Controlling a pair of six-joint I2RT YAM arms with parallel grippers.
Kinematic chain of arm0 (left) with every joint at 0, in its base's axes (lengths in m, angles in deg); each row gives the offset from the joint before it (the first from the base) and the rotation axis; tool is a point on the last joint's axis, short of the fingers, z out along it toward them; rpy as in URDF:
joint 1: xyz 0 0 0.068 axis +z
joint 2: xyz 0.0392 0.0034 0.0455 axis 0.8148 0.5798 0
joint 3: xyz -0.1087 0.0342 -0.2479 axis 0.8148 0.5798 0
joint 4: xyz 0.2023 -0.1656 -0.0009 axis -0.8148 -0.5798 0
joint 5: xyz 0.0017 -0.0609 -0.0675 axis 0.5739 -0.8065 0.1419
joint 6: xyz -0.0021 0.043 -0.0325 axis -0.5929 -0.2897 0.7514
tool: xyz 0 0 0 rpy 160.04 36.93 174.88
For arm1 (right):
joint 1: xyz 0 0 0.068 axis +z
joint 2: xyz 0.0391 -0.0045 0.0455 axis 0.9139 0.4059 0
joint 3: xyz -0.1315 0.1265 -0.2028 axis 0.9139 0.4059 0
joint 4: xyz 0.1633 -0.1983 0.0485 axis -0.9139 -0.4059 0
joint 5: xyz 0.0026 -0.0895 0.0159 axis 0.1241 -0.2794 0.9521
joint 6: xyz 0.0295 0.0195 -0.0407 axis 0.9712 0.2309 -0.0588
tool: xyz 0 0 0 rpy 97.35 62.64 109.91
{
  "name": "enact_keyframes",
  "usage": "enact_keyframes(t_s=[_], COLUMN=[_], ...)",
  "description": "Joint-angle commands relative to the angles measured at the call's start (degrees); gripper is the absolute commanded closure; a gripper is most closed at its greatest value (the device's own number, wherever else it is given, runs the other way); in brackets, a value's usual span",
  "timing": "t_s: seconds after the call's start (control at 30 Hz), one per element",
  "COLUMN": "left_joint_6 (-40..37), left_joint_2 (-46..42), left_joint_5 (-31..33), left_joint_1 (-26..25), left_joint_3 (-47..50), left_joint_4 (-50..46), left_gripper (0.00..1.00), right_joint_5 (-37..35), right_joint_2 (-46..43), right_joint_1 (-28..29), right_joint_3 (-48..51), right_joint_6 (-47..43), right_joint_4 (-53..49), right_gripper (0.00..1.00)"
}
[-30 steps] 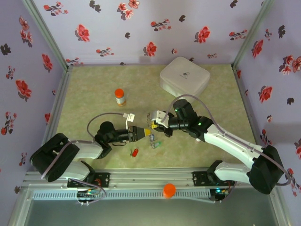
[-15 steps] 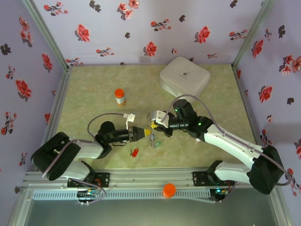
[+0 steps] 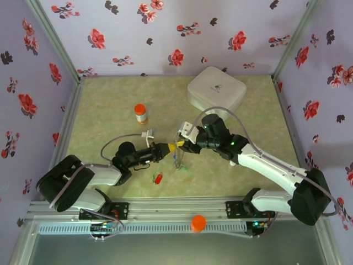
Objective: Put the keys on the keyring
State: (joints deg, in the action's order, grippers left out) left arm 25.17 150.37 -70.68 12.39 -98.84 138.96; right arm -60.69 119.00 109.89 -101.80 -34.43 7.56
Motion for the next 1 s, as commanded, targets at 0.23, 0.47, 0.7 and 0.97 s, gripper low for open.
enact_keyframes(t_s=[0.23,0.47,0.7,0.97], left_joint_6=[15.1,19.3,24.3,27.7], left_joint_2=[4.2,8.4,10.2,12.1], left_joint_5=[15.6,20.8,26.9,27.8], left_joint_1=[-5.3,-7.1,-8.3,-9.7], left_joint_3=[-7.9,-13.9,-16.0,-17.5], left_joint_4=[2.3,2.2,2.4,2.5], left_gripper=[1.00,1.00,1.00,1.00], right_joint_5=[-18.5,-15.8,-14.3,-5.6], right_joint_2=[-6.6,-11.3,-15.7,-10.5], right_joint_1=[-1.3,-1.3,-5.2,-6.7], right_joint_3=[-9.8,-8.2,-0.8,5.4], right_joint_6=[43.6,72.9,88.6,96.5], right_joint_4=[-15.9,-19.2,-12.8,3.3], right_gripper=[0.56,0.57,0.62,0.69])
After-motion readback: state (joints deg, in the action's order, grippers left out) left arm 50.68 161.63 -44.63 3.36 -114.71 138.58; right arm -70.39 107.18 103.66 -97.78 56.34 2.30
